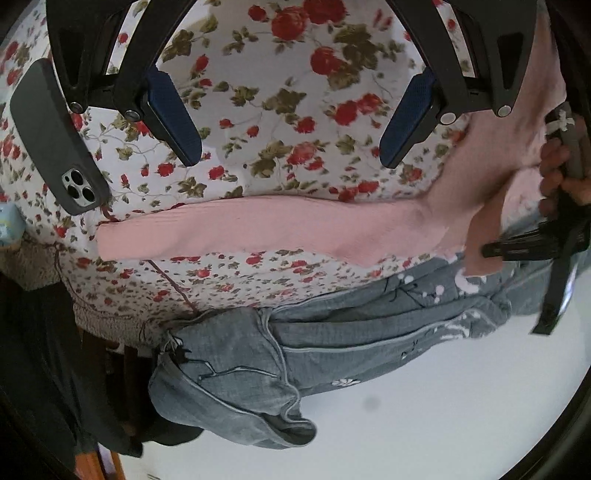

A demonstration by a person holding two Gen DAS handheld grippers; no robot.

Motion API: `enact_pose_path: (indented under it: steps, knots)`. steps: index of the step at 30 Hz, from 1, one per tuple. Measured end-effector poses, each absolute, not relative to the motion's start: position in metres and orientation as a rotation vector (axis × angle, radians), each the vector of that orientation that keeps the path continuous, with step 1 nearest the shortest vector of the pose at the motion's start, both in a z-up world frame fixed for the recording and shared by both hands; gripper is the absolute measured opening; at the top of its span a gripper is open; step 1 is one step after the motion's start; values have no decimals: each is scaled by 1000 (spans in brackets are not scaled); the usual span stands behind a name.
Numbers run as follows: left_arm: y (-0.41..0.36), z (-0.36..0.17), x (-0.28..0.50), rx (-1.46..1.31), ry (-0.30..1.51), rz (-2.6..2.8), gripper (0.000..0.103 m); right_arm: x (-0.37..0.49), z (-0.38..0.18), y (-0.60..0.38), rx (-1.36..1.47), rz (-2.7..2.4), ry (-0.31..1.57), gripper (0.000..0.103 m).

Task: Fold small clothes
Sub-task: 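Fold the held sleeve across the sweater body with the left tool, release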

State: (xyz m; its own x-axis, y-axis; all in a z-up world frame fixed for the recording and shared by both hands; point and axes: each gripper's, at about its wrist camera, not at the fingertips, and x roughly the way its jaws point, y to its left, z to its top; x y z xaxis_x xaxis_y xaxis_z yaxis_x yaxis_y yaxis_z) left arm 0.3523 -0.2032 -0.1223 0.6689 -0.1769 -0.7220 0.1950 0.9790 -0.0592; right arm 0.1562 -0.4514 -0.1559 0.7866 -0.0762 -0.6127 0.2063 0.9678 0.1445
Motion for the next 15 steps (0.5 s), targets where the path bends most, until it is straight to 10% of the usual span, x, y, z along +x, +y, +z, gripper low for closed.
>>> enact_pose_path:
  steps: [8,11,15]
  knots:
    - [-195,-132,347,-55,895,-291,28,162,-159,-432,210,-107,676,96]
    - [-169,-115,331,-35,834,-250,69,166,-159,-416,221,-43,694,96]
    - [-112,-98,300,22,792,-146,70,167,-153,-386,244,76,705,96]
